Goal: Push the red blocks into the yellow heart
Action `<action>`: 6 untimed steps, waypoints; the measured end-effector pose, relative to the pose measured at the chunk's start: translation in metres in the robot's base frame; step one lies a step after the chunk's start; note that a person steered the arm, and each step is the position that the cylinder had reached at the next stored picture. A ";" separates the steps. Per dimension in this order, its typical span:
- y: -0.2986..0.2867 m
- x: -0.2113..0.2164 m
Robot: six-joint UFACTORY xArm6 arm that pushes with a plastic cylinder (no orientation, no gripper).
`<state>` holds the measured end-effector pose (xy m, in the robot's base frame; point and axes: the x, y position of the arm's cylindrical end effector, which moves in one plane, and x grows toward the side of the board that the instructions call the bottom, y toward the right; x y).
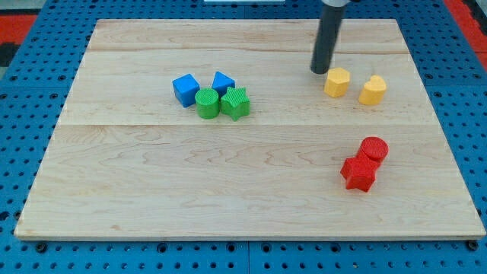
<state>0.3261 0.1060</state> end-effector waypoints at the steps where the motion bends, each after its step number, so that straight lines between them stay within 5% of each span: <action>1: -0.018 0.064; 3: -0.017 0.212; 4: 0.003 0.242; 6: 0.022 0.230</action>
<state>0.5563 0.1283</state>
